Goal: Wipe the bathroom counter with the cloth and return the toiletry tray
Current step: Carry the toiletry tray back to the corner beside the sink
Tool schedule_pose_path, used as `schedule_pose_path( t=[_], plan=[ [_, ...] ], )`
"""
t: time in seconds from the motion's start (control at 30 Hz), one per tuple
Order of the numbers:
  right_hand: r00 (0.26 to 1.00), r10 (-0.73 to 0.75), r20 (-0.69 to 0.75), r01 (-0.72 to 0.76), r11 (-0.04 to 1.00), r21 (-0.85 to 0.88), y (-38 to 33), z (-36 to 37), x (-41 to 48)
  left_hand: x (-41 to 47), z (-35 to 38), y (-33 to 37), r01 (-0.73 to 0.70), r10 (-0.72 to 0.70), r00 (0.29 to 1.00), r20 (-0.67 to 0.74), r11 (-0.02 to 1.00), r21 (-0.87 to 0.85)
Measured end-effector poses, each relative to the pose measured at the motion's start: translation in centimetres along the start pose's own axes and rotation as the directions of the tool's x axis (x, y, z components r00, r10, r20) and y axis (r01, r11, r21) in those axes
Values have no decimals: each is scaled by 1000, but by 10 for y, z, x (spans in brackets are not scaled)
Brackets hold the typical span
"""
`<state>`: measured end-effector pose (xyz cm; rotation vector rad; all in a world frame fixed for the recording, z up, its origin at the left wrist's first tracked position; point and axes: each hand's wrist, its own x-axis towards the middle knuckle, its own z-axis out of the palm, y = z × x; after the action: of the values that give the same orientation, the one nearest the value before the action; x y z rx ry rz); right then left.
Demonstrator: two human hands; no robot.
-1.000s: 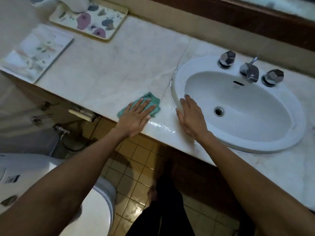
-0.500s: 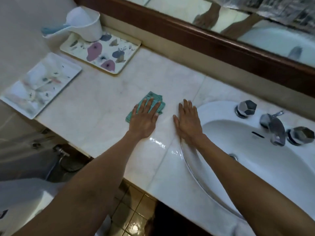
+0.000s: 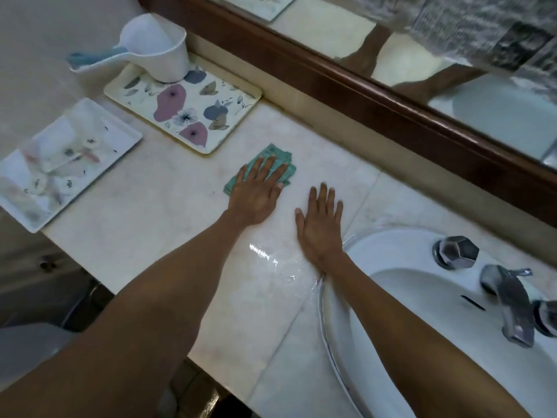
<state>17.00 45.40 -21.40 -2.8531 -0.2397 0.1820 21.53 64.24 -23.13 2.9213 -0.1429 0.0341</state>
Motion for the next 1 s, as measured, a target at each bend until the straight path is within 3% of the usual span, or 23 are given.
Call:
schedule_pose_path(
  t=[0.1, 0.2, 0.27, 0.4, 0.5, 0.6, 0.77, 0.9, 1.0],
  plan=[
    [999, 31, 24, -31, 1000, -1, -5, -2, -1, 4, -10, -1, 0, 7, 996, 89, 997, -77],
    [998, 50, 34, -51, 998, 28, -17, -15, 1, -2, -46, -7, 40, 22, 985, 169, 934, -355],
    [999, -7, -50, 10, 998, 61, -35, -24, 0, -20, -74, -25, 128, -67, 988, 139, 858, -497],
    [992, -41, -122, 54, 993, 105, -97, -34, -3, -76, -117, -79, 256, -288, 957, 23, 809, -529],
    [993, -28, -115, 51, 978, 204, -157, -33, 13, -107, -145, -134, 368, -438, 899, -12, 769, -523],
    [982, -134, -135, 162, 959, 232, -228, -28, 40, -131, -168, -198, 445, -553, 830, -77, 738, -507],
    [981, -192, 2, 180, 921, 347, -329, -4, 96, -167, -187, -300, 566, -725, 673, -146, 632, -529],
    [968, -227, 110, 182, 930, 320, -381, 22, 137, -197, -181, -363, 700, -844, 529, -82, 489, -521],
    [961, -248, 122, 210, 943, 258, -408, 36, 162, -209, -173, -391, 740, -867, 498, 32, 404, -538]
  ],
)
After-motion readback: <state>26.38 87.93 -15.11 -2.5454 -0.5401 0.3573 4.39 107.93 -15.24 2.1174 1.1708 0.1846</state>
